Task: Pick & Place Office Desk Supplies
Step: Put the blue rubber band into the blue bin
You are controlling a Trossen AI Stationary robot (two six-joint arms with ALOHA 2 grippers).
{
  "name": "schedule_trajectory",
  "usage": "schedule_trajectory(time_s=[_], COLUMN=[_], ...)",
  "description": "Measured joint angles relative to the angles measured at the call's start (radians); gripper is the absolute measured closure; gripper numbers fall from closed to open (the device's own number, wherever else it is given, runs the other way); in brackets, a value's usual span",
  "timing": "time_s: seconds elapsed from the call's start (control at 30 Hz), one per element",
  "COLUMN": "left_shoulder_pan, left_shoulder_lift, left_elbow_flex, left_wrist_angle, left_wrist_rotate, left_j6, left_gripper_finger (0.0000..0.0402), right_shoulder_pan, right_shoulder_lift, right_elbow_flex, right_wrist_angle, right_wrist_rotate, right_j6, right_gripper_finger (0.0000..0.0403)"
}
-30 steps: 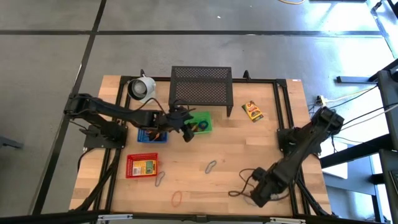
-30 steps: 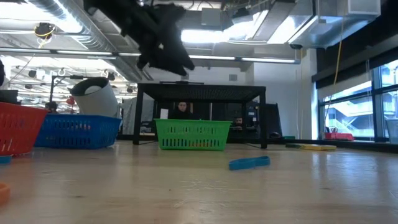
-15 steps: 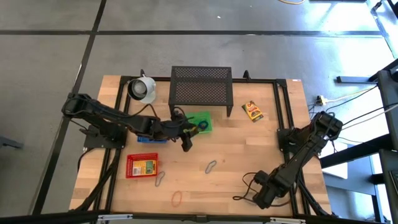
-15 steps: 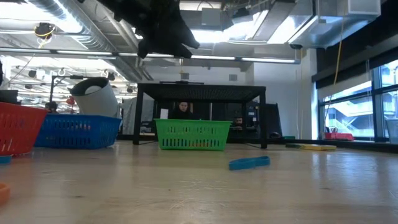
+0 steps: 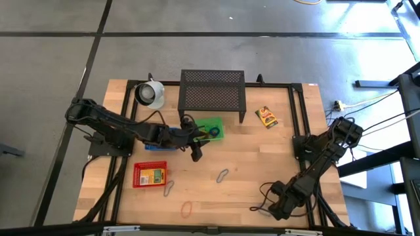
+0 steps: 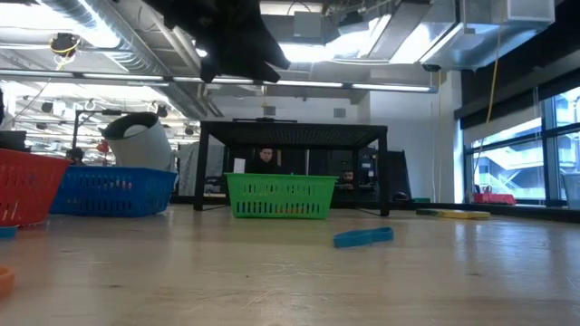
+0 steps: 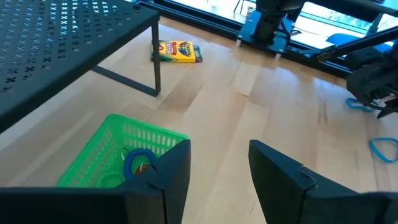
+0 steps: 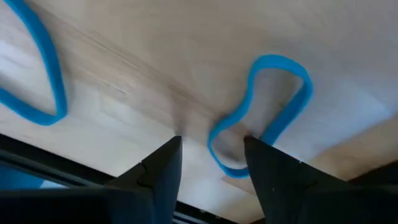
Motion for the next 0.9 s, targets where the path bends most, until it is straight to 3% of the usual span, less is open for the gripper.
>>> schedule_trajectory(time_s=[0.3,0.6,0.77,0.9], left_shoulder_pan=[0.015,0.015,0.015,0.015], left_shoulder_lift=[0.000,0.000,0.001,0.001], left_elbow_flex=[0.000,0.000,0.000,0.000], left_wrist_angle=[0.000,0.000,0.006,0.045], left_wrist_rotate=[0.000,0.000,0.000,0.001], left_j6=[0.002,0.001,0.001,0.002], left_gripper_finger=[0.0245,0.0245,0.0245,0.0245], right_shoulder_pan=[0.007,0.007,0.007,0.010], right_shoulder_lift=[0.000,0.000,0.000,-0.019], right_elbow_flex=[0.000,0.000,0.001,0.019], right_wrist_angle=[-0.046,-0.049,-0.042,-0.046], right_wrist_rotate=[0.021,0.054,0.064,0.135], right_j6=[0.001,0.027,0.014,-0.055], right_gripper_finger=[0.0277,0.0389,0.0393,0.0399])
